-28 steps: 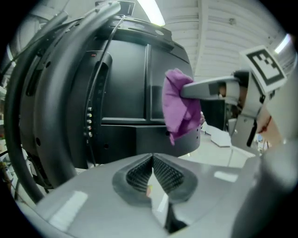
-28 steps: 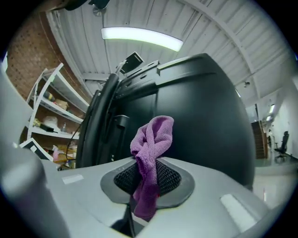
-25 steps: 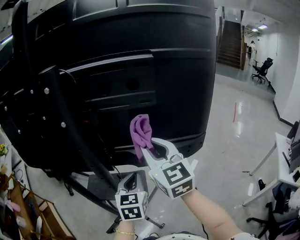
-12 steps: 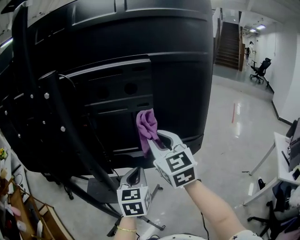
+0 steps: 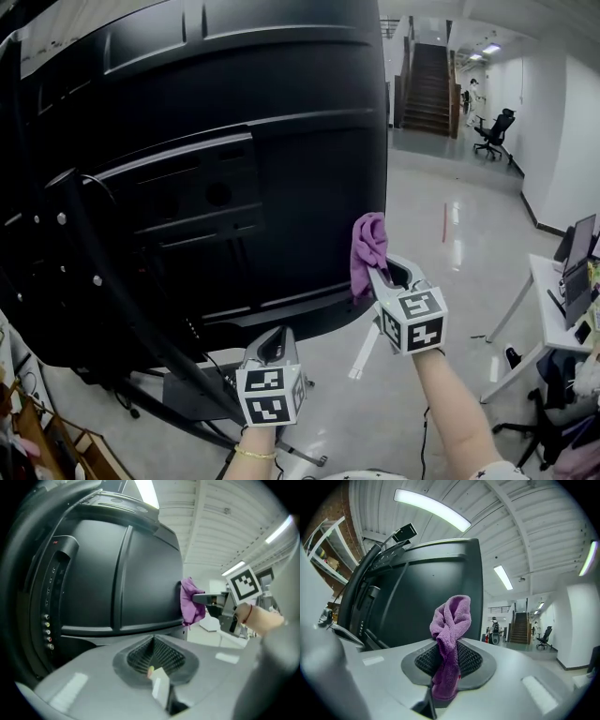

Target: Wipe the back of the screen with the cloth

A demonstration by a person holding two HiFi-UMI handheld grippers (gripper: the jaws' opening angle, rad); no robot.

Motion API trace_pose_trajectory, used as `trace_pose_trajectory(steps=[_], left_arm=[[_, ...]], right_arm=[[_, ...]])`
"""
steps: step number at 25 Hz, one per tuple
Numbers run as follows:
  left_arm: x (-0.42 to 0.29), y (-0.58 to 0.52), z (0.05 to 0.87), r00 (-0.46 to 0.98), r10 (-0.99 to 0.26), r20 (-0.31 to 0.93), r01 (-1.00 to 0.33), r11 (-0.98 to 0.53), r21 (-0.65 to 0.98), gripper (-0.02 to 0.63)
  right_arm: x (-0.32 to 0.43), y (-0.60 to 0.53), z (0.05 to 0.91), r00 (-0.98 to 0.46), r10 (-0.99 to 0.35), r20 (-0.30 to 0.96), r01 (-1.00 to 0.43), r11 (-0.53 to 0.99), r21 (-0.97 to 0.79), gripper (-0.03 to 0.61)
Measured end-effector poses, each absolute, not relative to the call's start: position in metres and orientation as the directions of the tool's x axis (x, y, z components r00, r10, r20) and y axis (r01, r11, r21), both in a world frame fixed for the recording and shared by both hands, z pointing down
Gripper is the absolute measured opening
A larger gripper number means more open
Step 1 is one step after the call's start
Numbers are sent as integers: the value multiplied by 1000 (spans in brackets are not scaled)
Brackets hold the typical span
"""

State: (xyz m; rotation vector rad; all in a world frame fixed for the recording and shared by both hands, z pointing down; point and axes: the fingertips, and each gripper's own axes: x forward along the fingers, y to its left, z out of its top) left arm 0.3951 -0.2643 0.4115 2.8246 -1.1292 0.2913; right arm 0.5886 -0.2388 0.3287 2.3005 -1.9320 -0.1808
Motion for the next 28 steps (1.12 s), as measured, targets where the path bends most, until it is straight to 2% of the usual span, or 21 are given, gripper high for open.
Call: trace_pose_trajectory(steps=[5, 8, 13, 18, 23, 28], left_arm=[[401, -265, 396, 712, -672, 205, -685, -728, -8, 8], [402, -270, 381, 712, -675, 194, -688, -726, 0, 8], [404, -281, 351, 714, -676, 181, -687, -727, -7, 8], [400, -290, 323, 694, -703, 155, -707, -706, -39, 8], [394, -295, 309, 687, -713, 143, -714, -698, -48, 8], [395, -297, 306, 694, -705, 146, -707, -706, -45, 8]], right_arm=[[604, -223, 313, 191, -981, -17, -967, -191, 168, 69], [579, -221, 273, 112, -991, -73, -979, -123, 165, 69], [512, -251, 192, -44, -986, -160, -962, -2, 275, 69], [463, -280, 141, -136, -971, -196, -943, 67, 326, 69], [473, -288, 131, -94, -980, -177, -934, 25, 355, 69], [540, -267, 135, 32, -984, -174, -936, -91, 339, 69]])
